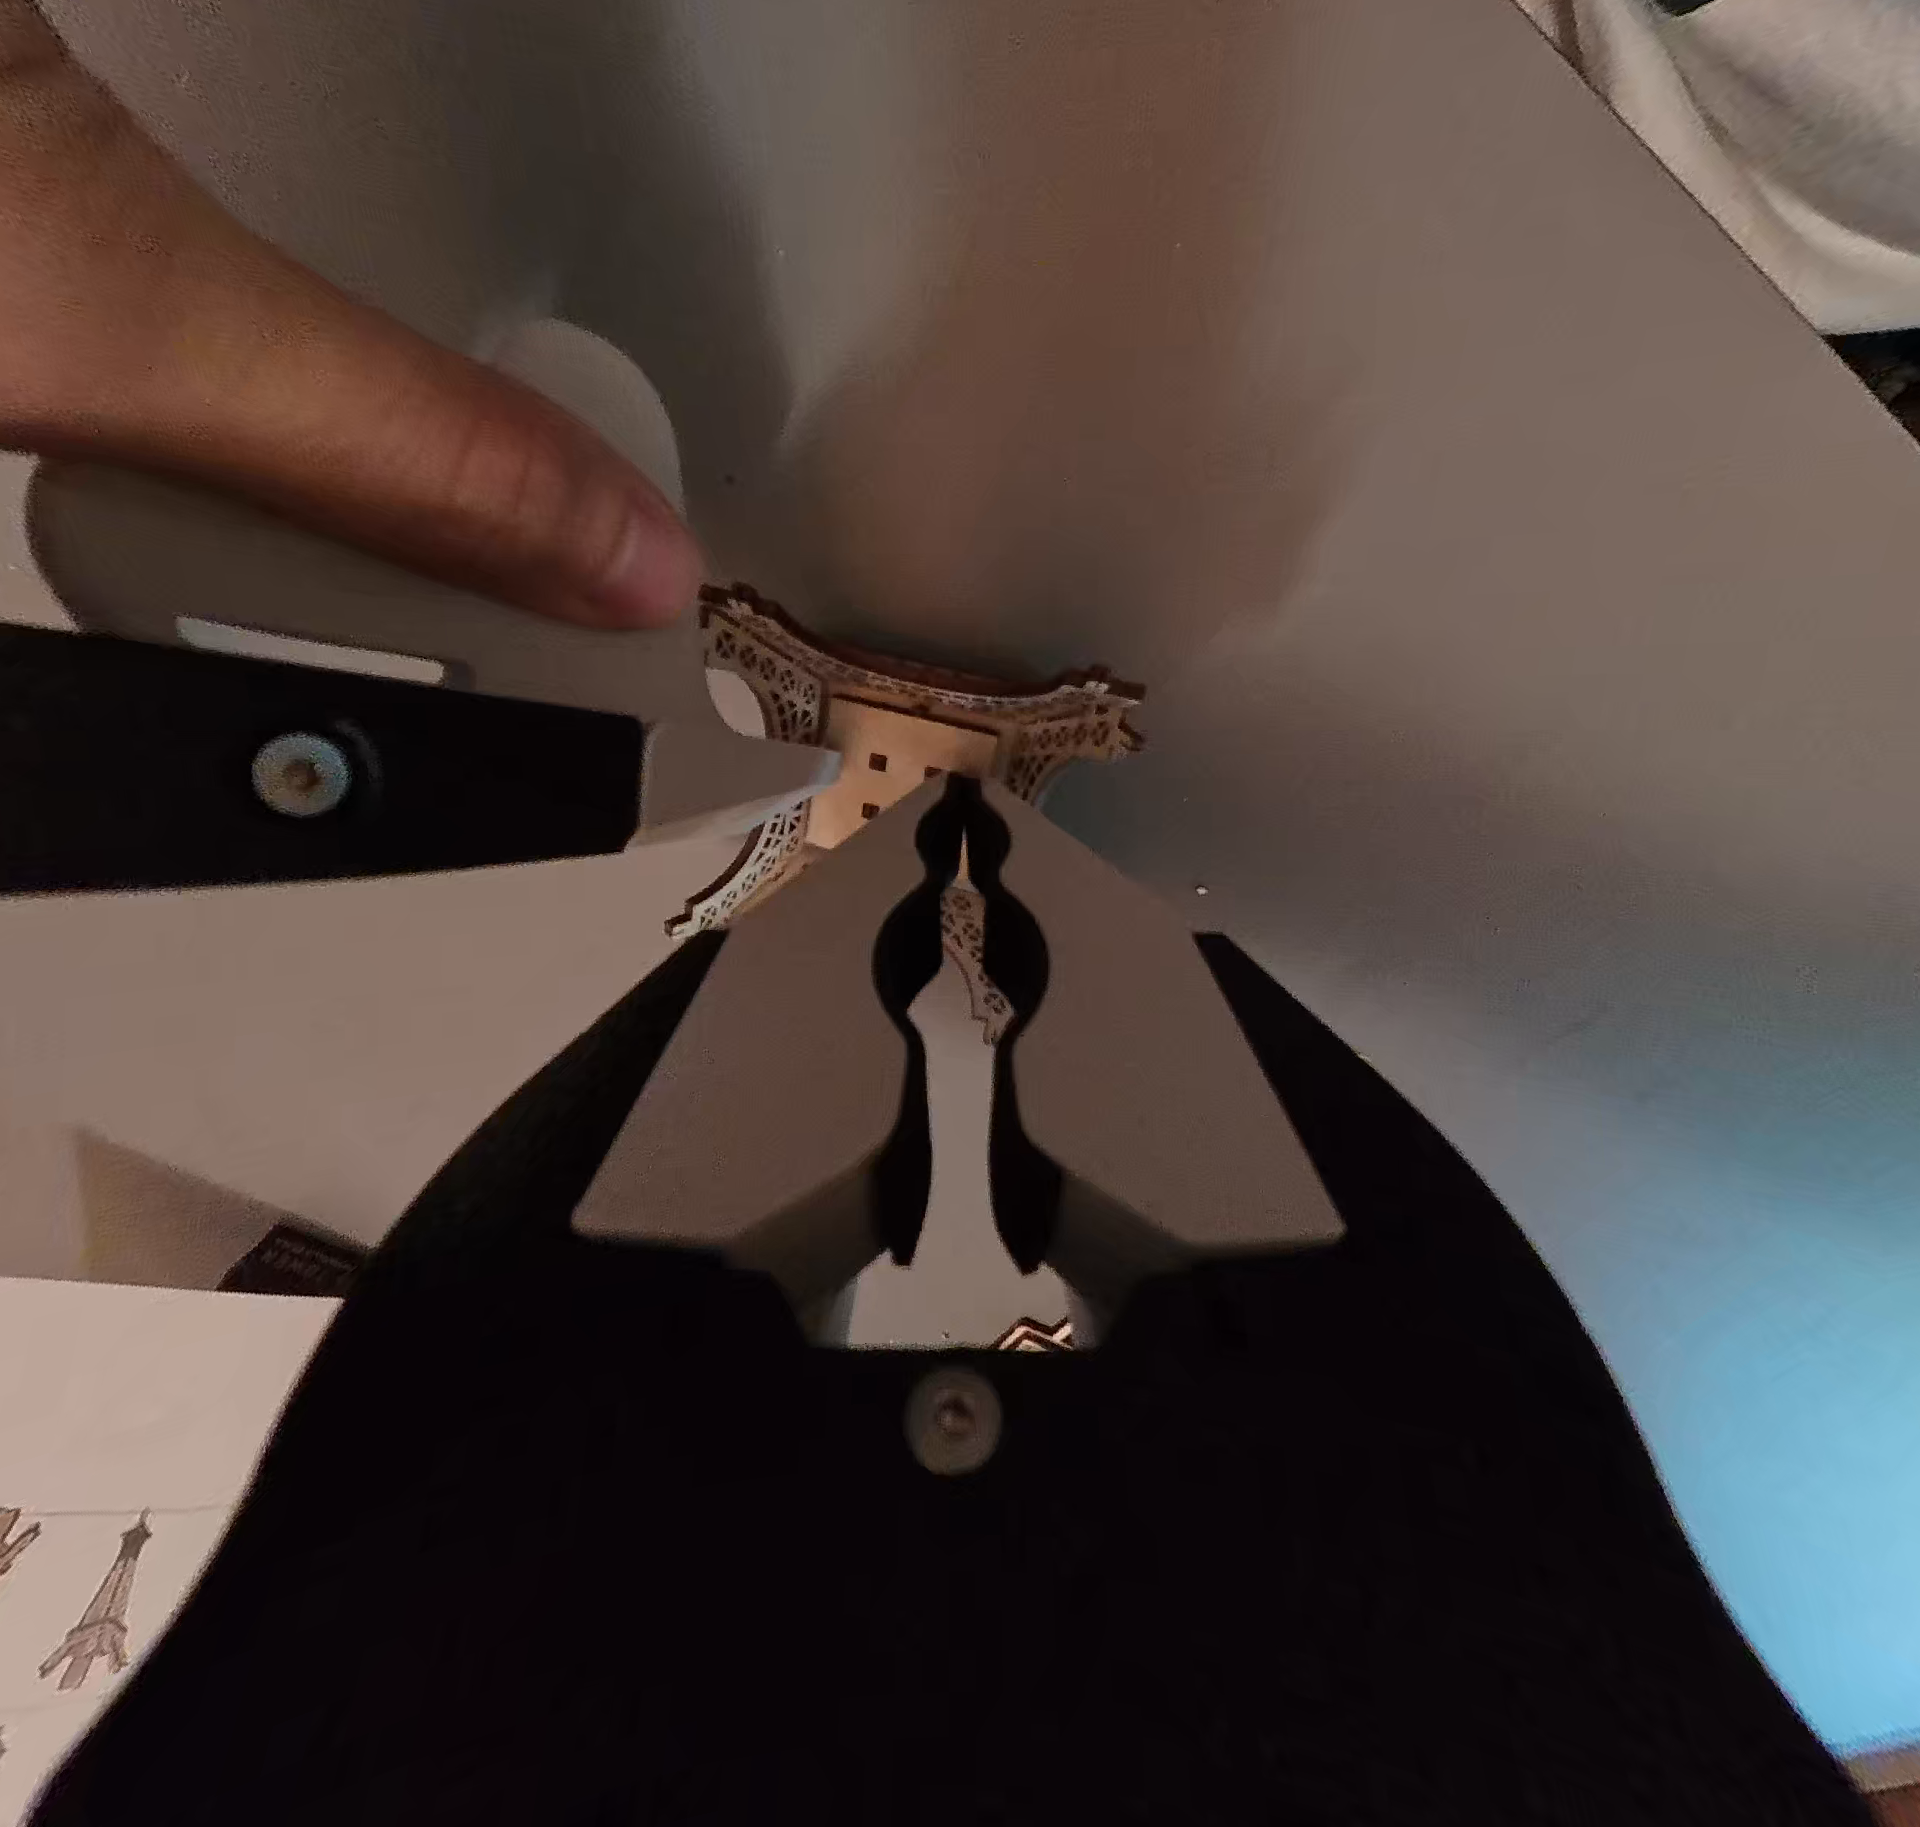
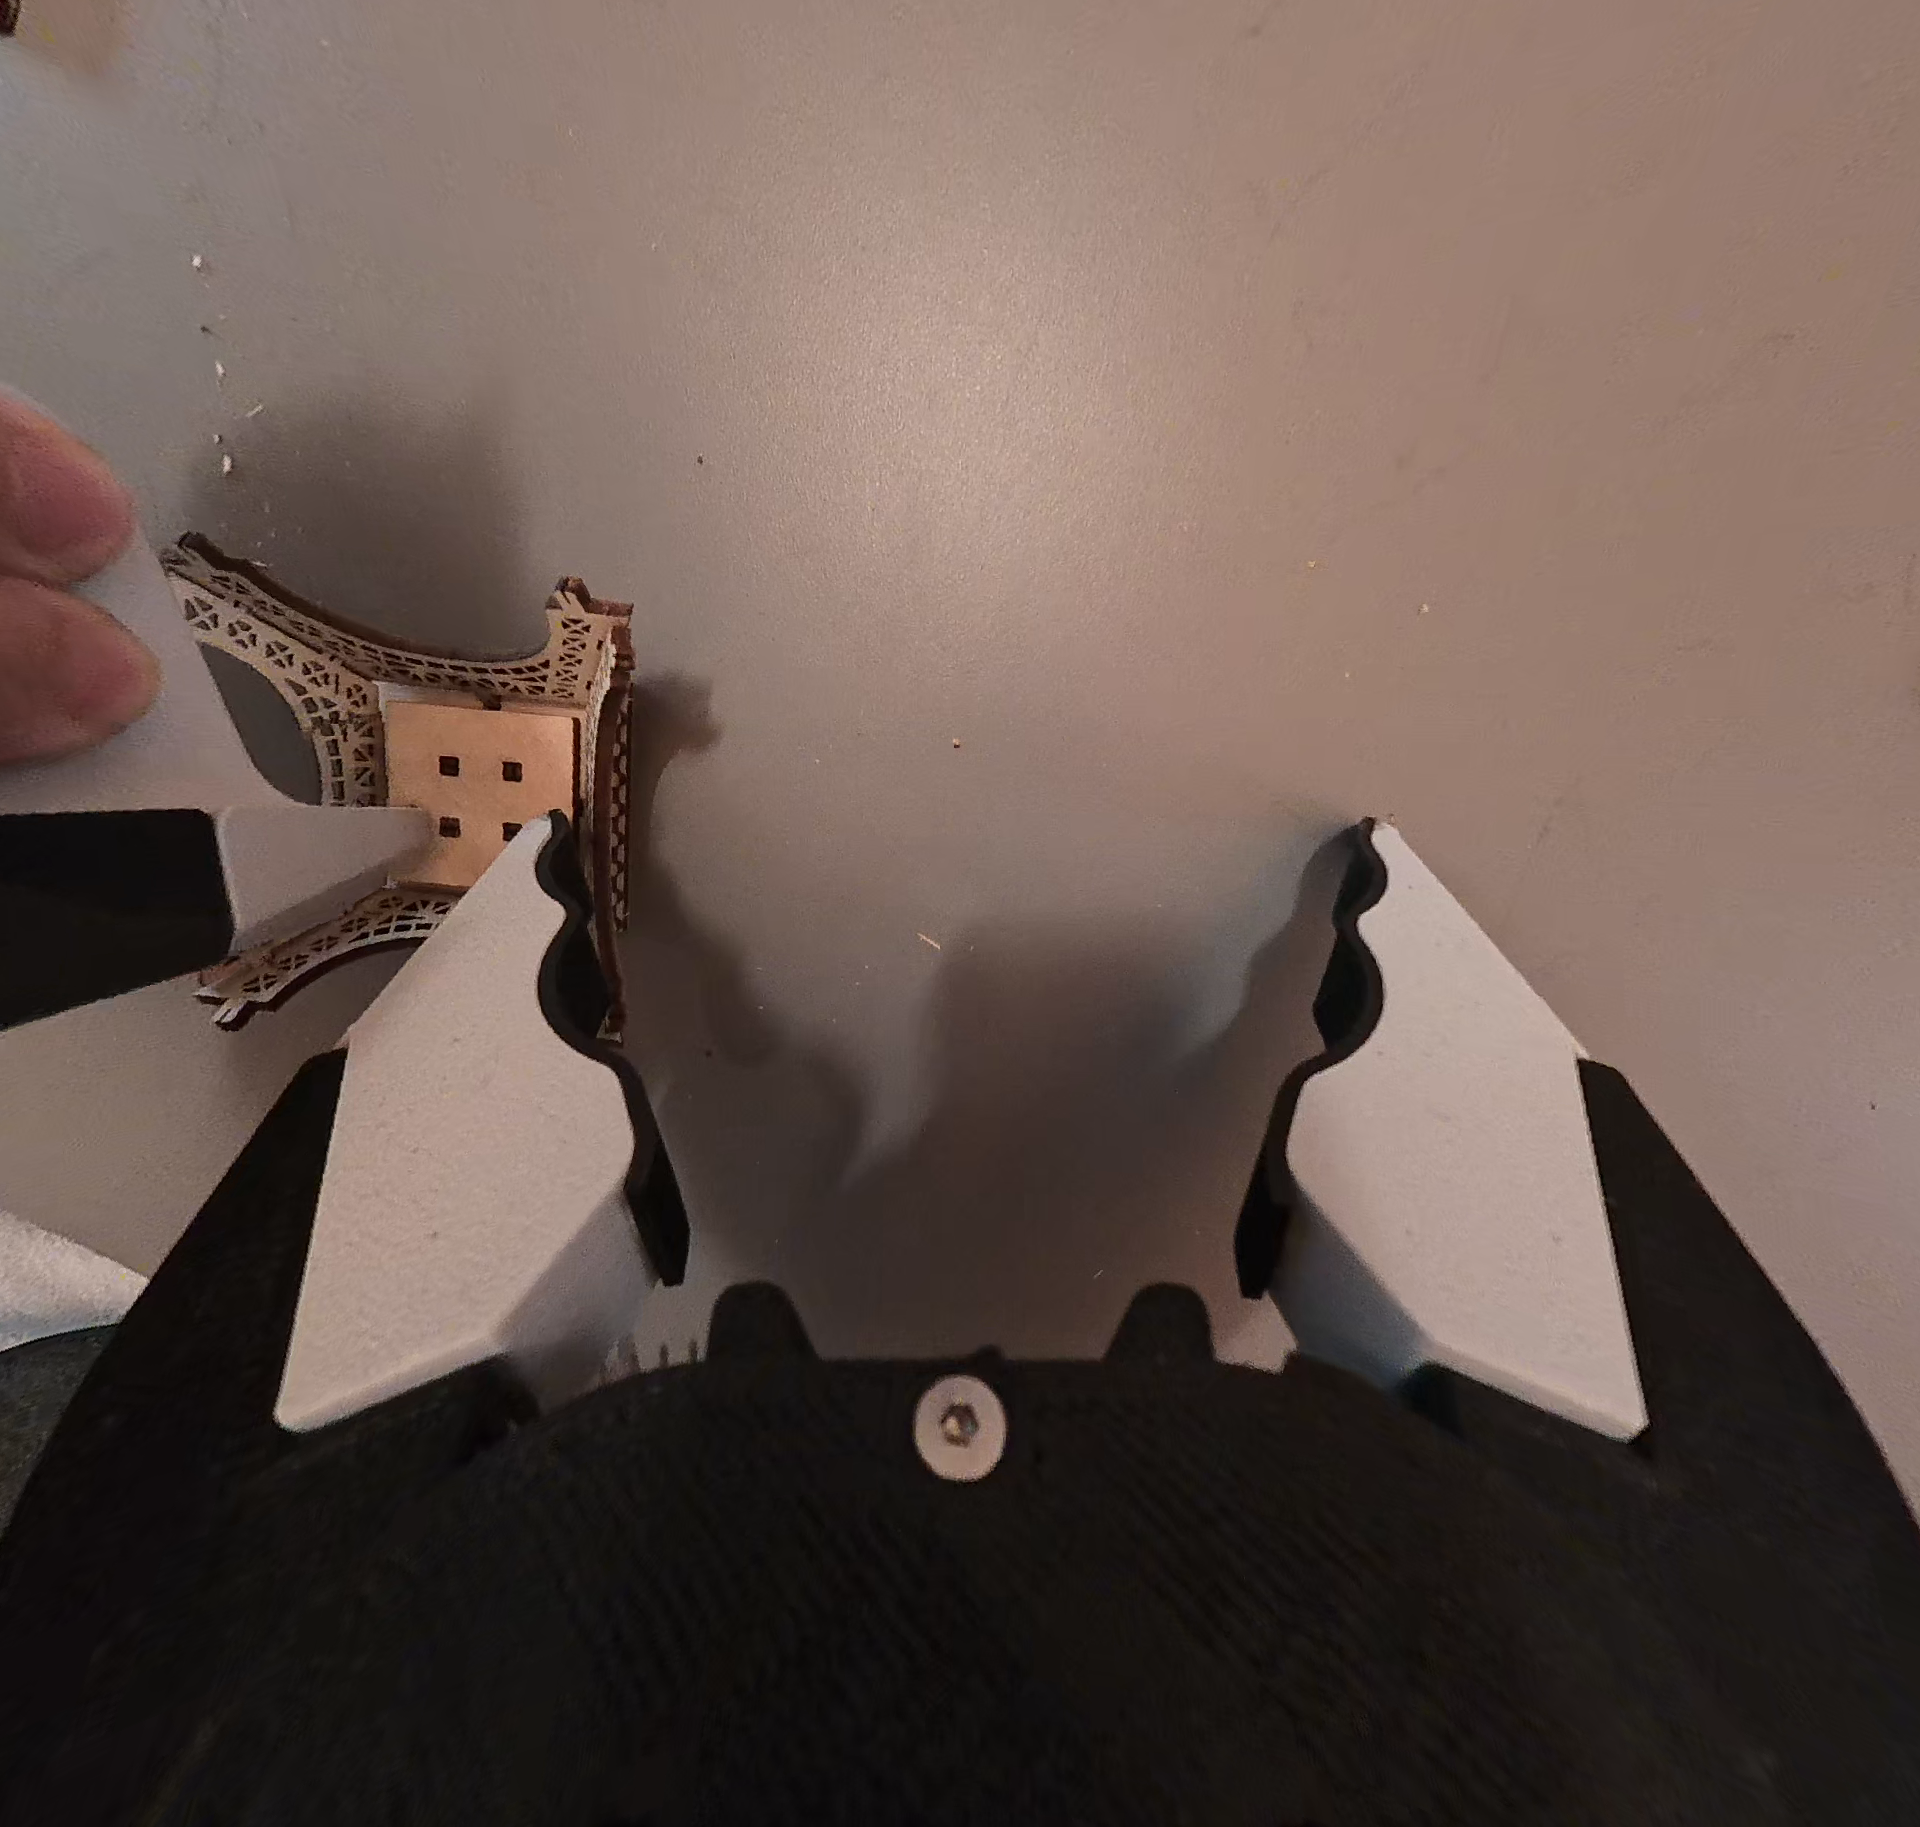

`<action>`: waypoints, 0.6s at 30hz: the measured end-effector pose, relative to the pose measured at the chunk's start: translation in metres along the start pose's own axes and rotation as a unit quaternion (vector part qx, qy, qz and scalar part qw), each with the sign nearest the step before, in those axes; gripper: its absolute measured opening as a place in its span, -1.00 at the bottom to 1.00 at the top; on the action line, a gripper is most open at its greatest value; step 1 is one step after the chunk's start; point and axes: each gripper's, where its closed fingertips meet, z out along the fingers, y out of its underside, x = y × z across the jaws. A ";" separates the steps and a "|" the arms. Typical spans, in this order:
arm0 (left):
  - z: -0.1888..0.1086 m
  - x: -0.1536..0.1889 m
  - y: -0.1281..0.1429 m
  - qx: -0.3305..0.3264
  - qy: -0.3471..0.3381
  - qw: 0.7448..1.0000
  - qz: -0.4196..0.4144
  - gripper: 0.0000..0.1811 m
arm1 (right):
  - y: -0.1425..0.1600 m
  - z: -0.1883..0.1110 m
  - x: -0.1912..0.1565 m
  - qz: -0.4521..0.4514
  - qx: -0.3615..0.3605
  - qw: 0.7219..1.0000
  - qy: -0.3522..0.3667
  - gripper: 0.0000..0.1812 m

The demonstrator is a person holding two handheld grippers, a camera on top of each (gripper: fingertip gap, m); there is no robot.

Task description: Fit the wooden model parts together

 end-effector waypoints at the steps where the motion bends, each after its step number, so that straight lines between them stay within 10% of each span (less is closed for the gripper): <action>1: 0.000 0.000 0.000 0.000 0.000 1.000 -0.001 -1.00 | 0.000 0.000 0.000 0.000 -0.002 1.000 0.000 0.53; 18: 0.004 0.000 0.001 -0.080 0.000 0.997 0.012 -1.00 | 0.000 0.001 0.000 -0.002 -0.017 1.000 -0.002 0.54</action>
